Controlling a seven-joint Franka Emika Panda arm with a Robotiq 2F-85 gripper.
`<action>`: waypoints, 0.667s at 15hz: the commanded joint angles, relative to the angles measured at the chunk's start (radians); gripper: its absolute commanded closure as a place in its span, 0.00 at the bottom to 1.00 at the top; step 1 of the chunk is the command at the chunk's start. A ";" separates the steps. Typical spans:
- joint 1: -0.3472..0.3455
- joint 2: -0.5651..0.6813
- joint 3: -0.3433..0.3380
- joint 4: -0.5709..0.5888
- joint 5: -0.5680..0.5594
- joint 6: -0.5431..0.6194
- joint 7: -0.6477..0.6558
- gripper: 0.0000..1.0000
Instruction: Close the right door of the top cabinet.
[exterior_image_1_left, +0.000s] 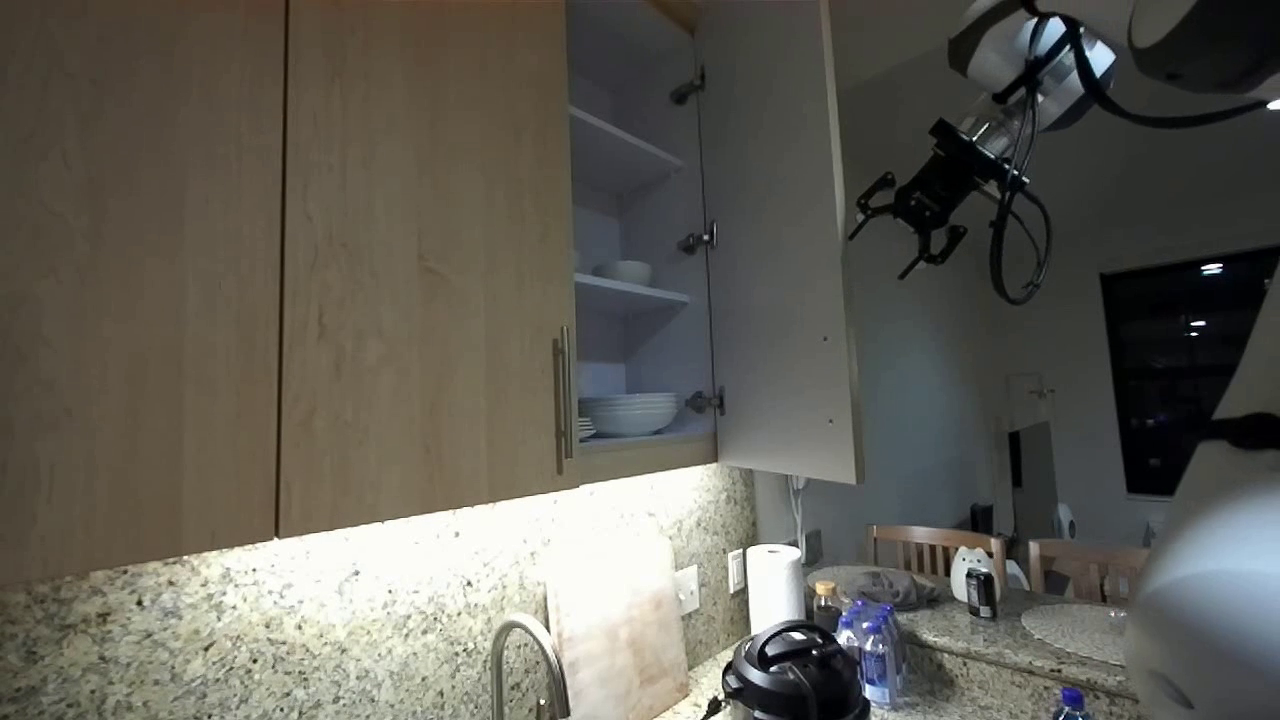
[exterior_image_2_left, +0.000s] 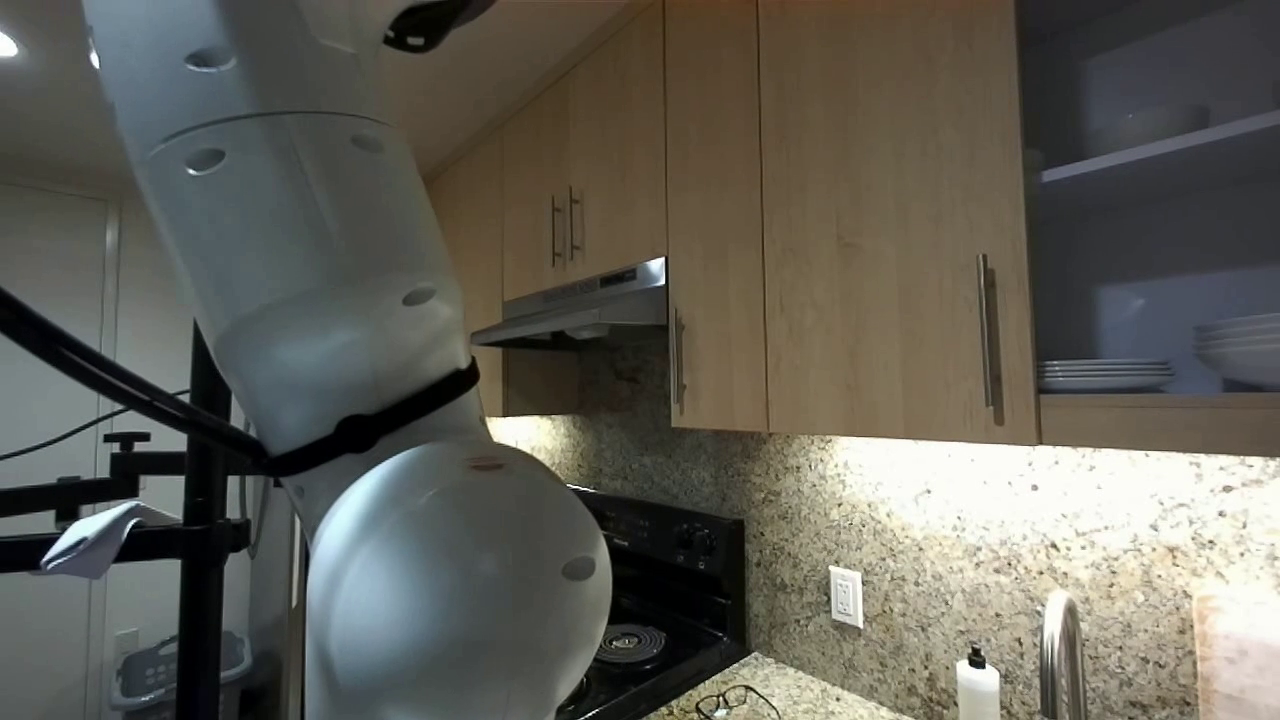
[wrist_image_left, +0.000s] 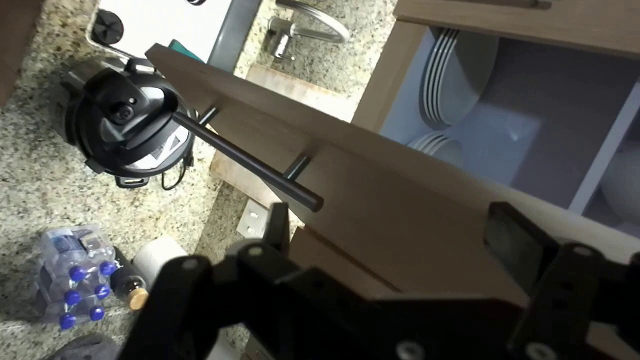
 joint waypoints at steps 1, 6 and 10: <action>-0.040 0.005 0.025 -0.072 0.103 0.088 -0.050 0.00; -0.056 0.008 0.039 -0.109 0.180 0.113 -0.071 0.00; -0.059 0.005 0.077 -0.110 0.178 0.096 -0.085 0.00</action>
